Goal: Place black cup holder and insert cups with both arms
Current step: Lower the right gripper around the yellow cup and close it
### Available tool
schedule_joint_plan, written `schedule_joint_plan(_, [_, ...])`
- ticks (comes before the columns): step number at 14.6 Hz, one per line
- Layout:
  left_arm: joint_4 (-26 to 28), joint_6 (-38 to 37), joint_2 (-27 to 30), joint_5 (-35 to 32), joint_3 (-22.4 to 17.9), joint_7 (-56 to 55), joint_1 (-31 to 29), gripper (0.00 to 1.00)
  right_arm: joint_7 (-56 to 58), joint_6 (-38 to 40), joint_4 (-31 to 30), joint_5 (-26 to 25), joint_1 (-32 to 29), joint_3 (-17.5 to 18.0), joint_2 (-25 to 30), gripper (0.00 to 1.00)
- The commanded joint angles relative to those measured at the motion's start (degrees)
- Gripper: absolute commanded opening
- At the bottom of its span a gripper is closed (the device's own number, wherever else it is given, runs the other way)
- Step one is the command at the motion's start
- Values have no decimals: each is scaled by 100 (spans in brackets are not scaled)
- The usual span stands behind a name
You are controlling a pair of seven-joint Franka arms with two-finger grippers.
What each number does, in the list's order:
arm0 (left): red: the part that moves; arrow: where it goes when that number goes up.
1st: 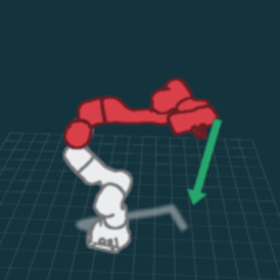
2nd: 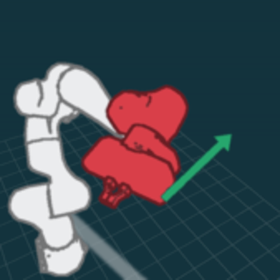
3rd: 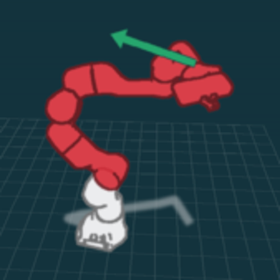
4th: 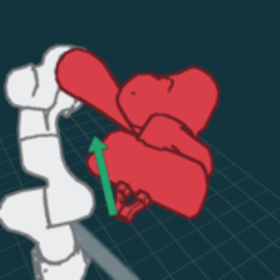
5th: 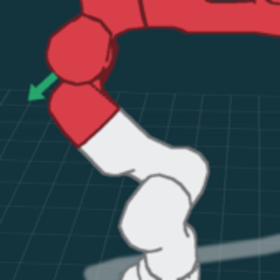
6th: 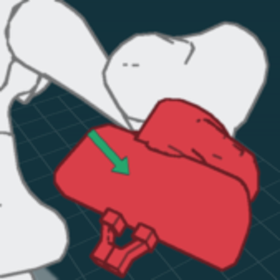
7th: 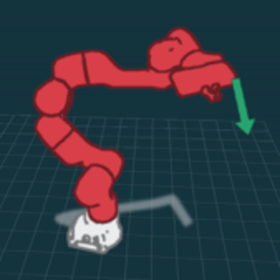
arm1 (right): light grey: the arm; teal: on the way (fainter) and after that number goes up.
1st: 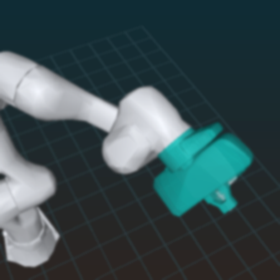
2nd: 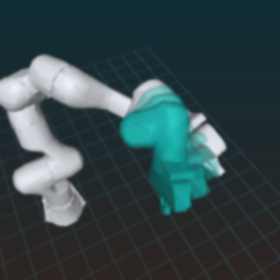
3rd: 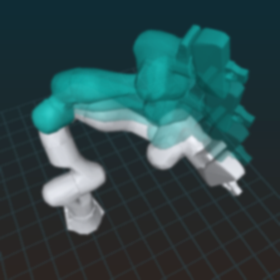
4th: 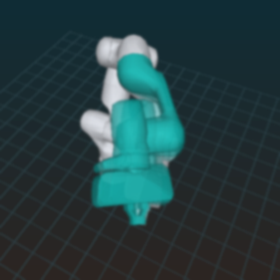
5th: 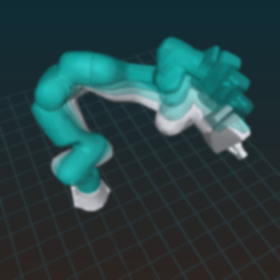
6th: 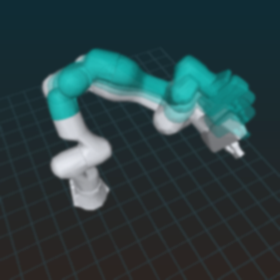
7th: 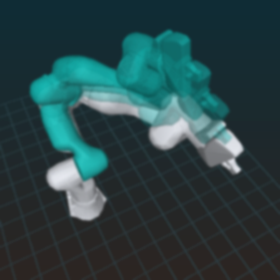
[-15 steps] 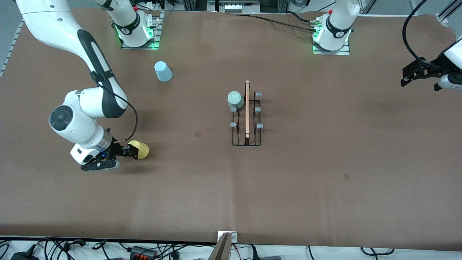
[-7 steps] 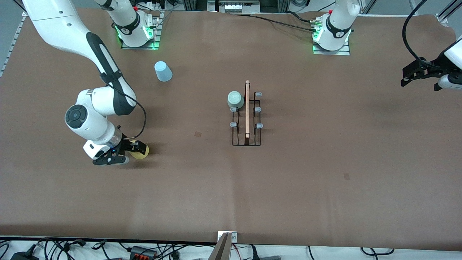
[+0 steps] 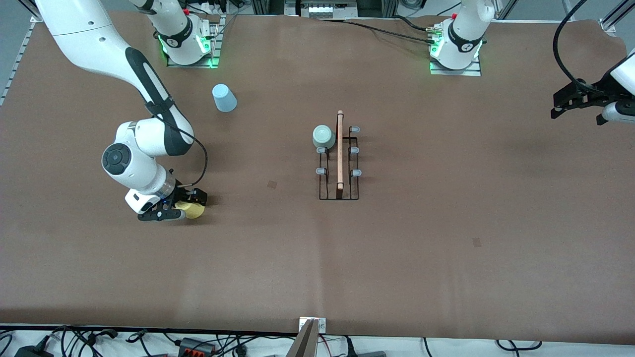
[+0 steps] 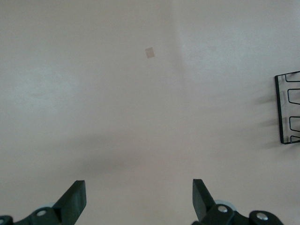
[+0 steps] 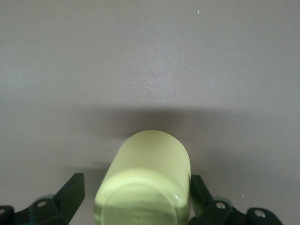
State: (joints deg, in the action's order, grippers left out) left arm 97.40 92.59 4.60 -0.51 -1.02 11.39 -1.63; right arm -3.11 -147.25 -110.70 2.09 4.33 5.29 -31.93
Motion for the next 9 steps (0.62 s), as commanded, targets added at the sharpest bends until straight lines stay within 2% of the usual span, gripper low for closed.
schedule_joint_plan(1, [-186,-128,-90,-125,6,-31,14,100,-49,-76,-127,90,-28,24,81,99])
schedule_joint_plan(3, [-186,-128,-90,-125,6,-31,14,100,-49,-58,-119,81,-46,24,99,63])
schedule_joint_plan(4, [-186,-128,-90,-125,6,-31,14,100,-41,-49,-92,81,-55,24,108,49])
schedule_joint_plan(6, [-186,-128,-90,-125,6,-31,14,100,12,-49,-57,81,-55,24,160,27])
schedule_joint_plan(9, [-186,-128,-90,-125,6,-31,14,100,-92,309,144,81,-11,24,475,19])
